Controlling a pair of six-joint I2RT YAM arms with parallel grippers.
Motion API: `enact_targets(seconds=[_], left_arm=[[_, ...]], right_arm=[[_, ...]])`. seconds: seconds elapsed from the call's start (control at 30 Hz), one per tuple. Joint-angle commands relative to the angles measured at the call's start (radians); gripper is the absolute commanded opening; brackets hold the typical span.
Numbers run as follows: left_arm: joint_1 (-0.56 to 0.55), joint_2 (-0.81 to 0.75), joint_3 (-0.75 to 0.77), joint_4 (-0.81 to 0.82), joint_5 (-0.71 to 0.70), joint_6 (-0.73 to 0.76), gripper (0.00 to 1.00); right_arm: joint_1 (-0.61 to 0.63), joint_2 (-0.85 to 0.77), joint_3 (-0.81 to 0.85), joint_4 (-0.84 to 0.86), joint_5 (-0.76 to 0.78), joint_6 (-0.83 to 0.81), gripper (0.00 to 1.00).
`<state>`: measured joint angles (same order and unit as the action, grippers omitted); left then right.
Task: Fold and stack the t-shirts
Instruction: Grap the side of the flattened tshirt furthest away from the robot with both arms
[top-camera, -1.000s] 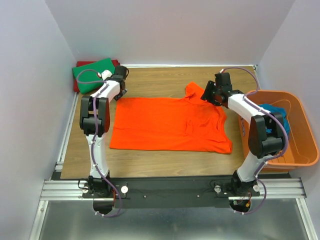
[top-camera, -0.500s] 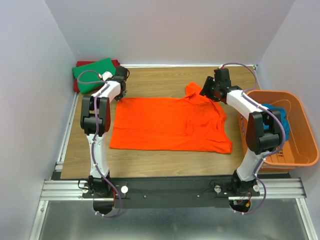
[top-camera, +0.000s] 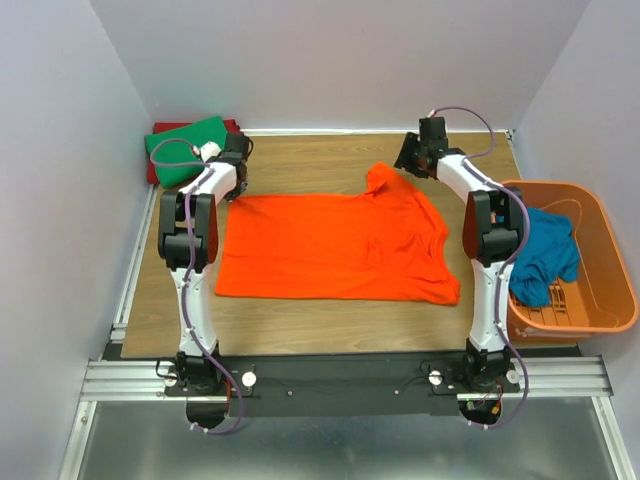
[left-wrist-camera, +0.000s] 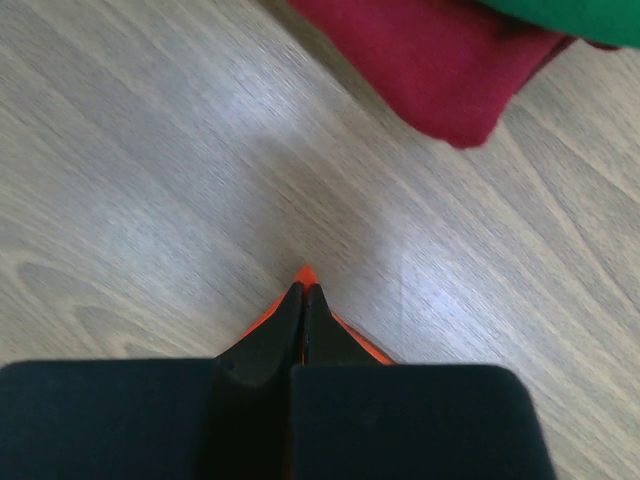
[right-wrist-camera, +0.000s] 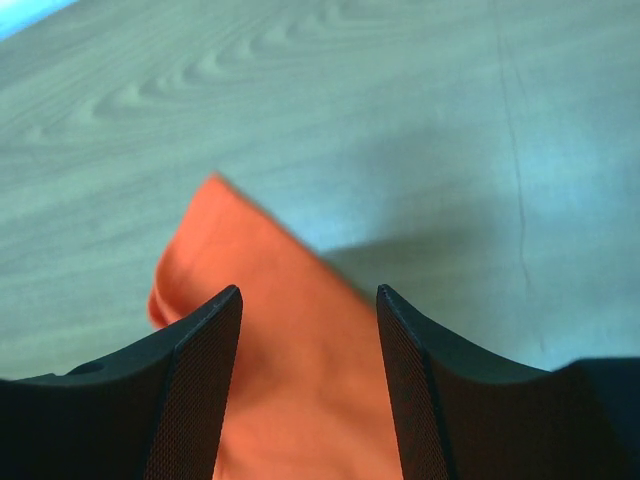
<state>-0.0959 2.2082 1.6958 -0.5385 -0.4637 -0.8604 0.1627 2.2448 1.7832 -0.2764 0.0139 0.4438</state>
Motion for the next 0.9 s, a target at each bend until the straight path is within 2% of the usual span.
enact_targets(seconds=[0.0, 0.17, 0.4, 0.77, 0.83, 0.87], left_arm=[[0.018, -0.047, -0.001, 0.028, -0.039, 0.034, 0.0], [0.019, -0.054, 0.002, 0.044, -0.027, 0.053, 0.0], [0.019, -0.065, -0.002, 0.067, -0.009, 0.066, 0.0], [0.021, -0.064, -0.002, 0.075, 0.005, 0.072, 0.0], [0.021, -0.065, -0.002, 0.075, 0.007, 0.073, 0.0], [0.021, -0.067, -0.002, 0.075, 0.008, 0.073, 0.0]], right_arm=[[-0.005, 0.102, 0.155, -0.035, -0.008, -0.013, 0.63], [-0.002, 0.237, 0.295, -0.07, -0.064, 0.035, 0.59], [0.046, 0.311, 0.34, -0.075, -0.054, 0.033, 0.58], [0.106, 0.332, 0.278, -0.107, 0.107, 0.038, 0.57], [0.107, 0.341, 0.285, -0.125, 0.127, 0.035, 0.54], [0.107, 0.346, 0.295, -0.144, 0.145, 0.035, 0.5]])
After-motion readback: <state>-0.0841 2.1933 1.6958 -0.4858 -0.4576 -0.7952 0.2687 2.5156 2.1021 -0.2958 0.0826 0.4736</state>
